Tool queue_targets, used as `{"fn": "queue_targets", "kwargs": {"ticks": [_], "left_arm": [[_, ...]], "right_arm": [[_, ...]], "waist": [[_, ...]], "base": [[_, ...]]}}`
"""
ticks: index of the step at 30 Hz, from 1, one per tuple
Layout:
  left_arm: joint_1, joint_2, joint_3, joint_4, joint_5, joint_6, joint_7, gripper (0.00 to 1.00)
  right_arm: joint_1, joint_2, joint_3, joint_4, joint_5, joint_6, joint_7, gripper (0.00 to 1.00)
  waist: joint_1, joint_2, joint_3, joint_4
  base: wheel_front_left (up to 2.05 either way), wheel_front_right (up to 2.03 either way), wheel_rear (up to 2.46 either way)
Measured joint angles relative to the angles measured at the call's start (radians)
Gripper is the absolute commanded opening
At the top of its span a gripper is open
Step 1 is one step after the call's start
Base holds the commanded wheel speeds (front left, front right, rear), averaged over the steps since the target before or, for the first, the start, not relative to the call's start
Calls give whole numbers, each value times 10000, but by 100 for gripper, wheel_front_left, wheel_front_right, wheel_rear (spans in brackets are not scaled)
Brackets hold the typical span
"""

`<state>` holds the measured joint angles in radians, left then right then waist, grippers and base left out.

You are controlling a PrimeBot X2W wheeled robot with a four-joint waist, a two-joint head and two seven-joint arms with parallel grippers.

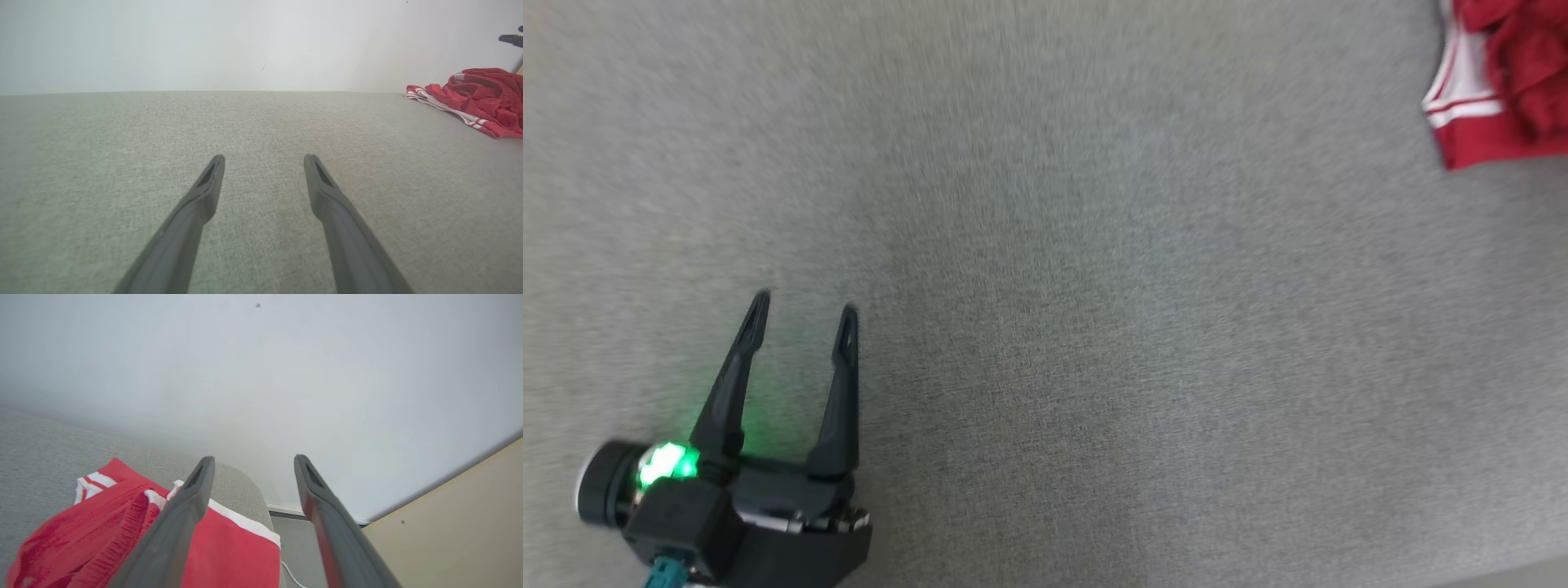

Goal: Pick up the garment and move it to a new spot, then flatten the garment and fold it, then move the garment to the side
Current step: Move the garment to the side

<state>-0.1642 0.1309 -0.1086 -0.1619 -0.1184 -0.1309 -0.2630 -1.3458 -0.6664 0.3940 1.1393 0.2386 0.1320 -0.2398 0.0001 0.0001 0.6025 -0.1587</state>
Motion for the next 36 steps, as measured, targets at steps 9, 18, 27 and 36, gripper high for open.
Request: {"fn": "queue_targets", "kwargs": {"ticks": [9, 18, 27, 36], "left_arm": [[1384, -370, 984, 579, -320, 194, 4, 100], [2046, -550, 1490, 1156, -430, 240, 4, 100], [2381, -652, 1463, 1768, -447, 165, 4, 100], [2565, -686, 1496, 2199, -430, 150, 2, 100]], "right_arm": [[2510, 1406, -777, -3239, 313, 0, -219, 100], [6191, 2481, -2054, -5754, 489, 0, -219, 100], [9477, 3609, -2984, -7751, 393, 0, -75, 100], [12141, 4824, -3448, -9359, 299, 0, 295, 100]], "waist": [[-3, -3, -2019, 216], [-5, -4, -3803, 649], [-4, -4, -5108, 1349], [-3, -3, -5946, 1926]], "base": [[0, 0, 0], [0, 0, 0], [0, 0, 0], [0, 0, 0]]}}
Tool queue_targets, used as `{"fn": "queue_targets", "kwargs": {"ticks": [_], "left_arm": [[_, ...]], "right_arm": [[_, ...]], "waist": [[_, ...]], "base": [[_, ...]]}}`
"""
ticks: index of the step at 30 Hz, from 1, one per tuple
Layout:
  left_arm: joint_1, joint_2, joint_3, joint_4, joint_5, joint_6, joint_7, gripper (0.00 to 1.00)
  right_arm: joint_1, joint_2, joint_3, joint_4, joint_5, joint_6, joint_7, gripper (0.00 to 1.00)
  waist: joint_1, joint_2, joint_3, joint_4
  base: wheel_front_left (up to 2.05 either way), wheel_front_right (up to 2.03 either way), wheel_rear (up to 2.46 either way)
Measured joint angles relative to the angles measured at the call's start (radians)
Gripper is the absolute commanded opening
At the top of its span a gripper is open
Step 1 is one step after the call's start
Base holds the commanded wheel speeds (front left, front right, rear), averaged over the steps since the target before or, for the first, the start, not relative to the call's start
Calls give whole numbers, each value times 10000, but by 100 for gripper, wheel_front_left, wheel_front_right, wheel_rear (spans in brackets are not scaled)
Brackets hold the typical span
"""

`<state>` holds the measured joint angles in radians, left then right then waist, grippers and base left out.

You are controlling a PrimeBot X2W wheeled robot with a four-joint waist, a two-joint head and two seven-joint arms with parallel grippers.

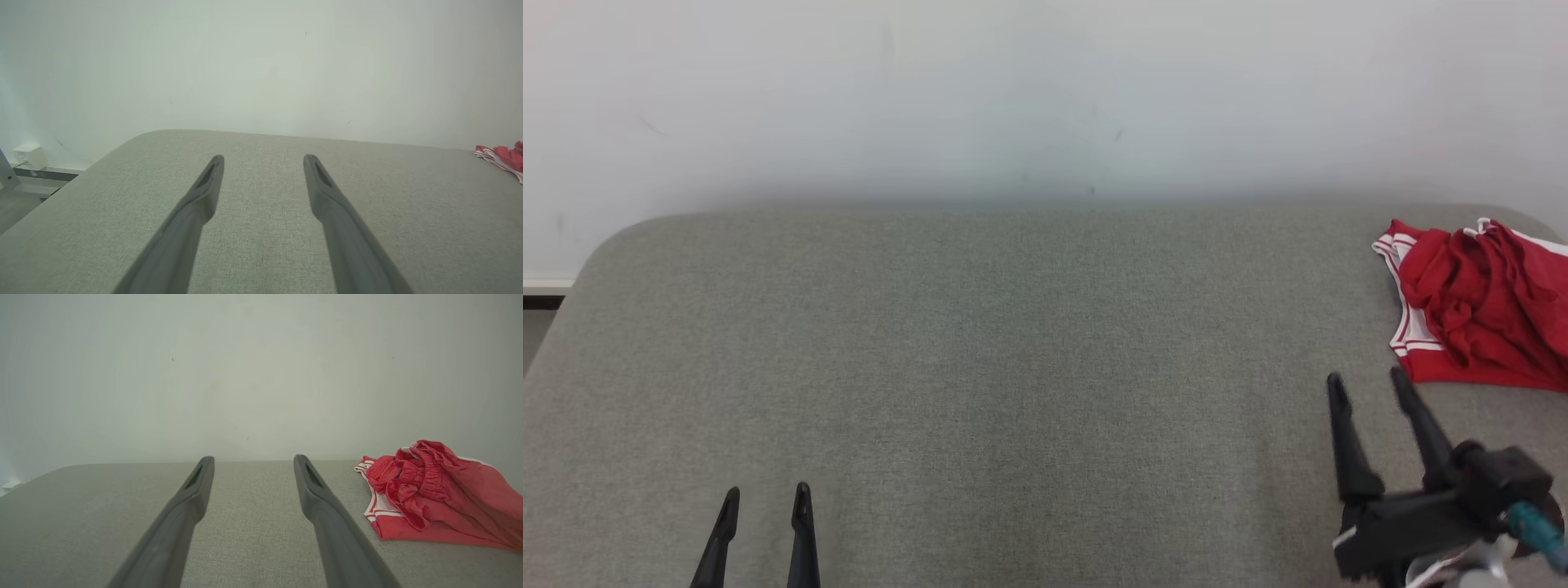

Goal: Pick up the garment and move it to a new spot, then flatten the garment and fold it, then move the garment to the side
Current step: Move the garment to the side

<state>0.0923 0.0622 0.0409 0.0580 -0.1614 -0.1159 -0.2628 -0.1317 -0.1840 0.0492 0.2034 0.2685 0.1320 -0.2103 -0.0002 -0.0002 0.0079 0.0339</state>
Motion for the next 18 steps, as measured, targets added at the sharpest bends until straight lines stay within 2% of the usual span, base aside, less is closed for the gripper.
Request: {"fn": "queue_targets", "kwargs": {"ticks": [7, 18], "left_arm": [[111, -8, 82, 228, 35, -35, 0, 100], [60, -19, -180, 702, 50, -77, 2, 100]], "right_arm": [[1256, 769, -125, -543, -428, 0, 63, 100], [1801, 1118, -249, -644, -614, 0, 21, 100]], "waist": [[1, 0, -338, 81], [2, 2, -496, 71]], "base": [[0, 0, 0], [0, 0, 0]]}}
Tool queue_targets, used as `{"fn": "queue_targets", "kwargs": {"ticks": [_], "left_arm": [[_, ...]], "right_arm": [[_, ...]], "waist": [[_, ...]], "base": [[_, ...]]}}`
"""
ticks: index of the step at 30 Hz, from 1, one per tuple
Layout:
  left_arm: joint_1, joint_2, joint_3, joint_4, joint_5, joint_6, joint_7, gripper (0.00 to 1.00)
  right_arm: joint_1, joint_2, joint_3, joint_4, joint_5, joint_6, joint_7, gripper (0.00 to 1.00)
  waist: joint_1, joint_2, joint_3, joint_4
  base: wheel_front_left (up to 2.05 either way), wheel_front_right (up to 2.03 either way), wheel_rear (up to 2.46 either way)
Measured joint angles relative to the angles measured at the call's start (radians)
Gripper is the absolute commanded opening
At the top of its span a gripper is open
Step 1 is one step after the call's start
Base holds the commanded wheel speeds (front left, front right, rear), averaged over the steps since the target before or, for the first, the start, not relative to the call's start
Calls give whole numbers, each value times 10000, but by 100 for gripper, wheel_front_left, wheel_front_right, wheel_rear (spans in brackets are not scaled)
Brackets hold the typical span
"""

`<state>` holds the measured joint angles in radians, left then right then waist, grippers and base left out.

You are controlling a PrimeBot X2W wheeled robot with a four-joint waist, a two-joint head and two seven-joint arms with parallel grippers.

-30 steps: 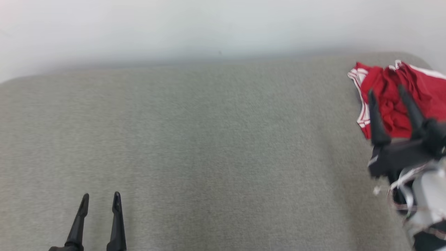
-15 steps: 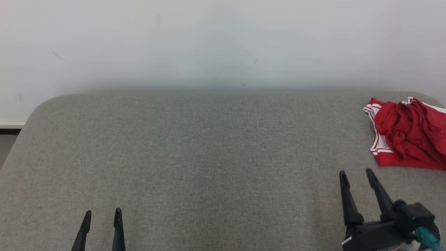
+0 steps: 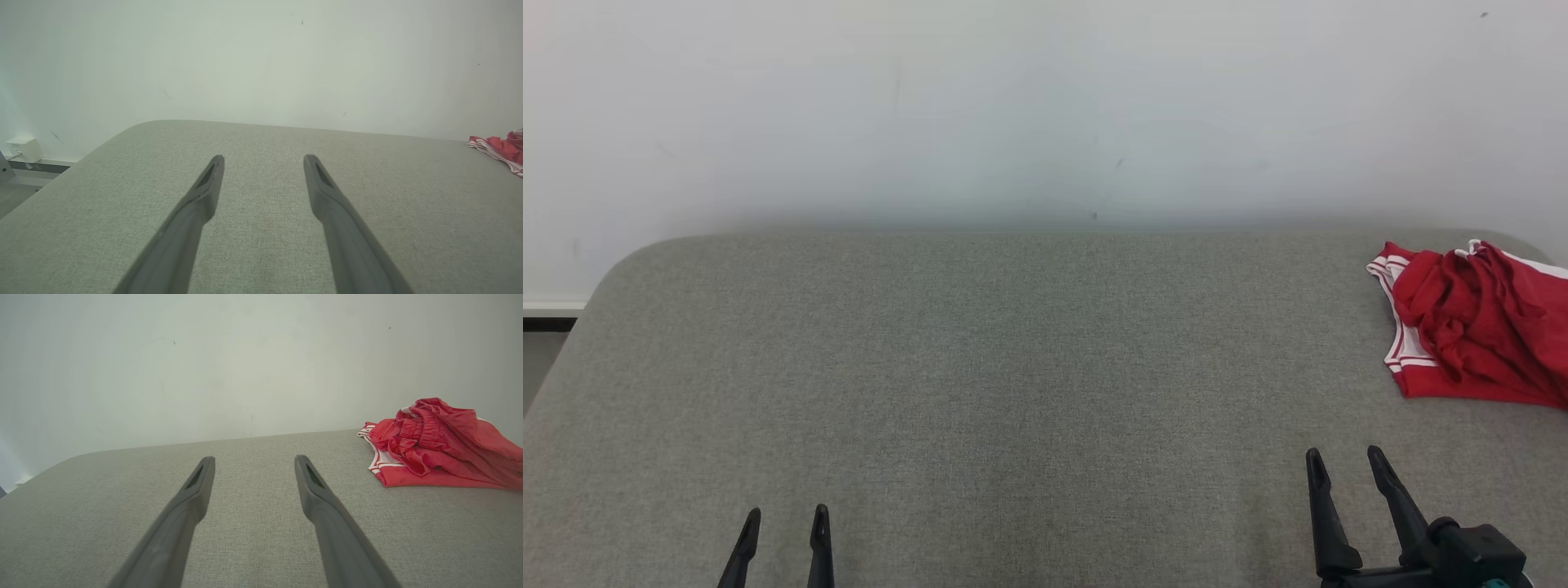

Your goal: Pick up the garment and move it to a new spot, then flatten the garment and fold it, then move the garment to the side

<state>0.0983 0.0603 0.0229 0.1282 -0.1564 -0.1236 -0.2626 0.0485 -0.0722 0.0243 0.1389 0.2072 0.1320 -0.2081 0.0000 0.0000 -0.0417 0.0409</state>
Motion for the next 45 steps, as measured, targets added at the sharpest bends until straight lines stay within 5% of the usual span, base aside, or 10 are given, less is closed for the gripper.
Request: {"fn": "queue_targets", "kwargs": {"ticks": [3, 4, 9, 45], "left_arm": [[-13, 8, -12, 92, 0, 0, 0, 100], [-9, 8, -25, 128, -6, 0, 0, 0], [91, -10, -46, 570, -151, 2, 65, 0], [-634, -54, 343, 840, -6115, 0, 1605, 0]], "right_arm": [[10, 44, -13, 17, -15, 0, -4, 100], [14, 48, -12, 56, -15, 0, -2, 0], [239, 58, 2, 468, 67, 0, 71, 0], [-374, 111, -539, 723, 5923, 0, 1381, 0]], "waist": [[0, 0, -9, 3], [0, 0, -10, 8], [0, 0, -8, 4], [0, 0, 124, -116]], "base": [[0, 0, 0], [0, 0, 0], [0, 0, 0], [0, 0, 0]]}}
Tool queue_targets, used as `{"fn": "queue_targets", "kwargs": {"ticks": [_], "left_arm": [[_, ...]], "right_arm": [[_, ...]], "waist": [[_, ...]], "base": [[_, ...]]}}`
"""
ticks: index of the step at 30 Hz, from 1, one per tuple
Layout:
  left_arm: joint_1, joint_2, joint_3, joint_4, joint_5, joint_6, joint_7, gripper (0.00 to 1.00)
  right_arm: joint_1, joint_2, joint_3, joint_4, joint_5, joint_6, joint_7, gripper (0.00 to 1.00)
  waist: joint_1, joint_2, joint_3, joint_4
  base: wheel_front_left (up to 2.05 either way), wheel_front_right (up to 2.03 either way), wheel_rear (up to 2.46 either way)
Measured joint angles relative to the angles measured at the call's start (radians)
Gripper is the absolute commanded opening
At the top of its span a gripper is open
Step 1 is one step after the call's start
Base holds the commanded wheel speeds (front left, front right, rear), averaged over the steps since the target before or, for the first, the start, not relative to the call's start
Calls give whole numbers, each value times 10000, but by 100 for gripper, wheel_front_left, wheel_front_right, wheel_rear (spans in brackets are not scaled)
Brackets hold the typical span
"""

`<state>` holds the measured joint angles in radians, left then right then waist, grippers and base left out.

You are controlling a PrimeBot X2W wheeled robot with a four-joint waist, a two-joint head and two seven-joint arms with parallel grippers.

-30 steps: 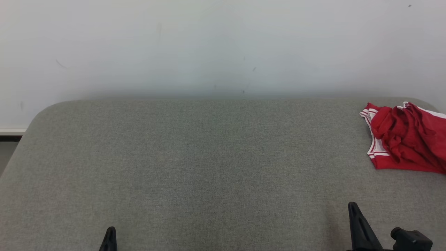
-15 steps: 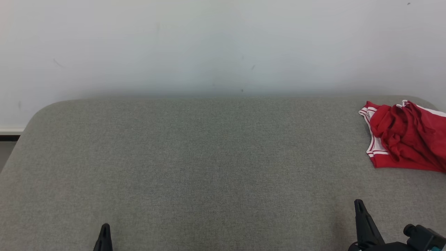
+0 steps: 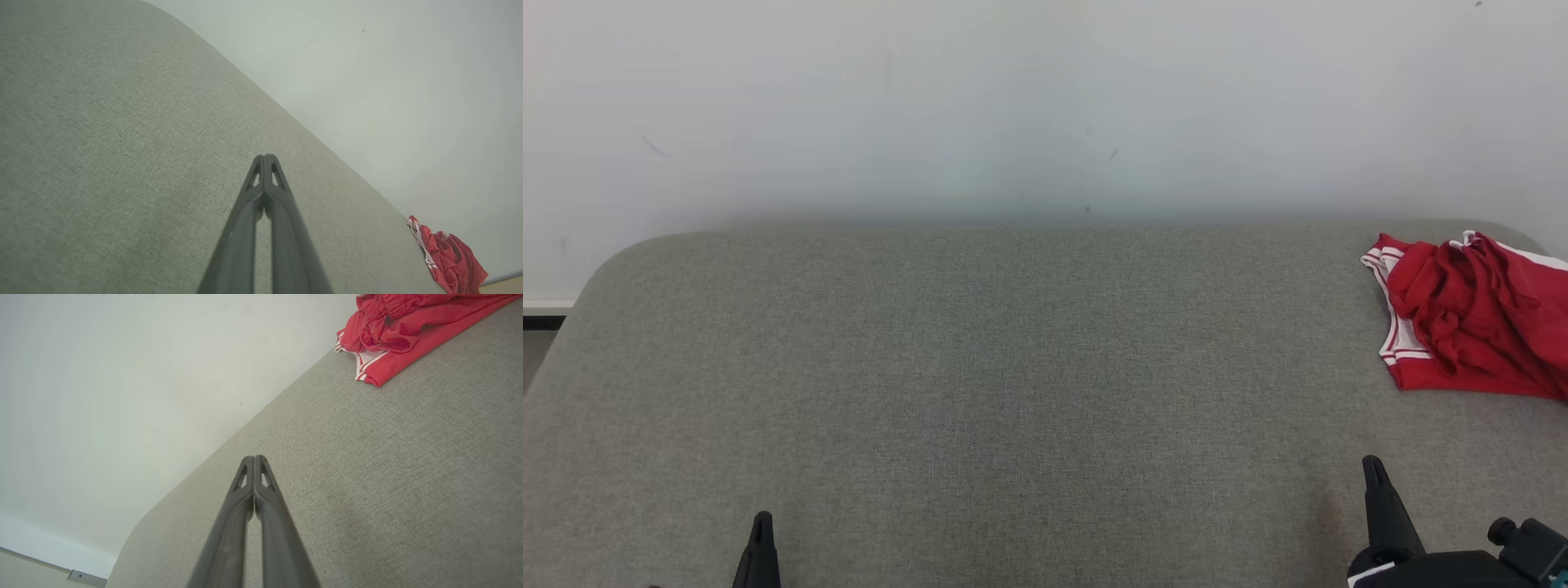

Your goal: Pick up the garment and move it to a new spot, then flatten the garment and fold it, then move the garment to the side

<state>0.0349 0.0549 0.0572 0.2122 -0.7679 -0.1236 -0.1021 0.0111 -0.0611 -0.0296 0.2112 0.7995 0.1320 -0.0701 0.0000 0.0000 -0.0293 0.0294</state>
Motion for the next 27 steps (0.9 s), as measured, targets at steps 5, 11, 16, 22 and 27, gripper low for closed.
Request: {"fn": "queue_targets", "kwargs": {"ticks": [5, 11, 16, 22, 27], "left_arm": [[-106, -2, 50, 29, -685, 0, 174, 0], [-210, -4, 94, 52, -1490, -2, 366, 0], [-372, -8, 130, 65, -2079, -4, 518, 0], [-420, -13, 173, 92, -2765, -6, 690, 0], [-575, -15, 209, 115, -3302, -8, 859, 0]], "right_arm": [[-125, 8, -65, 21, 654, 0, 142, 0], [-188, 19, -146, 50, 1384, 0, 303, 0], [-327, 27, -203, 65, 1967, 0, 443, 0], [-359, 38, -272, 107, 2625, 0, 587, 0], [-513, 46, -322, 127, 3150, 0, 706, 0]], "waist": [[0, 0, 18, -16], [0, 0, 40, -36], [0, 0, 58, -53], [0, 1, 80, -72], [0, 1, 98, -89]], "base": [[0, 0, 0], [0, 0, 0], [0, 0, 0], [0, 0, 0], [0, 0, 0]]}}
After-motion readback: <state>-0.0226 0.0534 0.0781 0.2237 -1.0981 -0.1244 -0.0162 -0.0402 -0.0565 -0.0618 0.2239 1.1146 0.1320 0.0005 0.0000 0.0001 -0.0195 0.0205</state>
